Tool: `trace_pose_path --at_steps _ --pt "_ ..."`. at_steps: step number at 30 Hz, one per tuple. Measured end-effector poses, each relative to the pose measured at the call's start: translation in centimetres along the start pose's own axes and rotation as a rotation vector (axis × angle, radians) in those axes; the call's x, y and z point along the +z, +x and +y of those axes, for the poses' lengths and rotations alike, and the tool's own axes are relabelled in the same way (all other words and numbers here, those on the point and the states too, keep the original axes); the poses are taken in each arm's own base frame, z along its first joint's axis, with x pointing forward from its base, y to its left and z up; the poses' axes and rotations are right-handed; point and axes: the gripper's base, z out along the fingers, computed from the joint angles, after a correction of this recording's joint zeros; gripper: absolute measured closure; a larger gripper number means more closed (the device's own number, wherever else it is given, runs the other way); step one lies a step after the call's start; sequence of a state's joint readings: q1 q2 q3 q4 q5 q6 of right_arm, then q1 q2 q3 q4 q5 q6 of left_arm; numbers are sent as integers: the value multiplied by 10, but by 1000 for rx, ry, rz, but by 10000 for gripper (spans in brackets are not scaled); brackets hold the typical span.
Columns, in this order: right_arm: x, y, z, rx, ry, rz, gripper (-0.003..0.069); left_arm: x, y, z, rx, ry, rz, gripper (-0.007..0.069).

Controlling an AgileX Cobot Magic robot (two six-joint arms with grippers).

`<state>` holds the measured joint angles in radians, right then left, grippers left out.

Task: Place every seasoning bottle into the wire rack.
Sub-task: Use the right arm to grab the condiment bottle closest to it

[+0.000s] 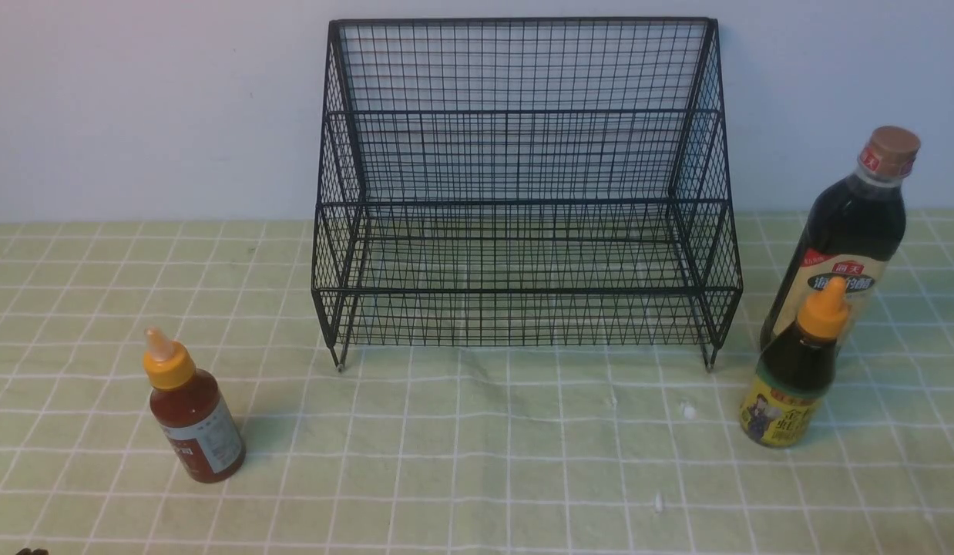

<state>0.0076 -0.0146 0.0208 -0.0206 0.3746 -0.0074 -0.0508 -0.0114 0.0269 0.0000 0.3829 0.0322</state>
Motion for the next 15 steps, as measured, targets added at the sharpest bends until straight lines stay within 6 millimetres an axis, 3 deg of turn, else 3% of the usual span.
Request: trace_pose_path --at_steps 6,11,15 --pt "0 -11 2 167 -31 -138 673 0 0 0 0 0 0 631" --pt "-5 -29 -3 522 -57 -345 673 0 0 0 0 0 0 631" --pt "-6 -32 -6 657 -61 -392 673 0 0 0 0 0 0 631"
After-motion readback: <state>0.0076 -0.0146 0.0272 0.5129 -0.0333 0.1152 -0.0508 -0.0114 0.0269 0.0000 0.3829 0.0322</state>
